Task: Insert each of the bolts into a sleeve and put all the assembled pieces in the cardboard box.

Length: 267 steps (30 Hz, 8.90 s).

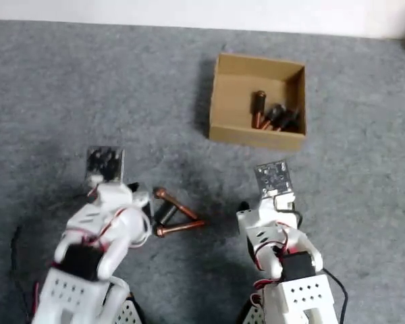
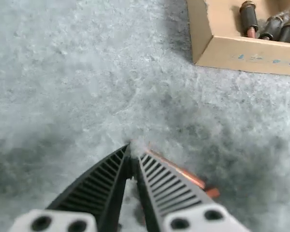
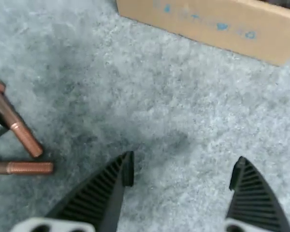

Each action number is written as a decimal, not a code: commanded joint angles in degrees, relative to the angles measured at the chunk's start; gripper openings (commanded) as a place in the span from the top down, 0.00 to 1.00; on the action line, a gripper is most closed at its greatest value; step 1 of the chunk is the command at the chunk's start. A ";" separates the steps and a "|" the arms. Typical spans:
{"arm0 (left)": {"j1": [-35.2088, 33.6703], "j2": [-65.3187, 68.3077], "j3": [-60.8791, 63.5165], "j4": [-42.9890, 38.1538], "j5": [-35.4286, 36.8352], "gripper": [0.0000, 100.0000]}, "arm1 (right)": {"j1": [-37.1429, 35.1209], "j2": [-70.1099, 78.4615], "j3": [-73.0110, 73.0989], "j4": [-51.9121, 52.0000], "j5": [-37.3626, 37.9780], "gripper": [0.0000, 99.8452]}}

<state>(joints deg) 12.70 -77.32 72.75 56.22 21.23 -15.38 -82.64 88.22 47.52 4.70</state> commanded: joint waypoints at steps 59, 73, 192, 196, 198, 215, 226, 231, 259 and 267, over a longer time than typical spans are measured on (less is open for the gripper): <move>-33.89 24.22 -9.98 -6.68 -6.51 0.99 | -39.60 53.85 -48.40 20.53 49.93 0.70; -34.86 24.22 -11.03 -6.42 -6.51 0.99 | -39.69 85.23 -68.00 13.93 51.25 0.70; -47.60 24.66 -14.46 -3.96 -6.15 0.99 | -35.65 98.33 -75.56 22.55 64.26 0.99; -47.60 24.66 -14.46 -4.04 -6.15 0.99 | -35.65 98.07 -75.74 23.34 63.30 0.99; -47.60 24.75 -14.46 -4.04 -6.24 0.99 | -36.09 97.98 -76.00 23.43 58.90 0.99; -46.46 24.31 -12.00 -8.09 -6.15 0.99 | -32.04 97.89 -92.97 25.80 10.46 0.99; -46.46 24.31 -11.91 -8.09 -6.15 0.99 | -32.31 97.98 -93.76 36.79 -18.29 0.99; -46.46 24.31 -11.91 -8.09 -6.15 0.99 | -32.84 98.24 -93.58 37.76 -27.34 0.99; -46.29 24.75 -11.82 -8.26 -6.15 0.99 | -31.16 108.44 -95.52 30.29 -7.21 0.86; -46.29 24.75 -11.82 -8.26 -6.15 0.99 | -33.10 110.64 -106.95 40.66 -7.56 0.86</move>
<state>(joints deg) -34.42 -52.70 61.23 49.01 14.99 -46.68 29.10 -13.14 85.49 -3.03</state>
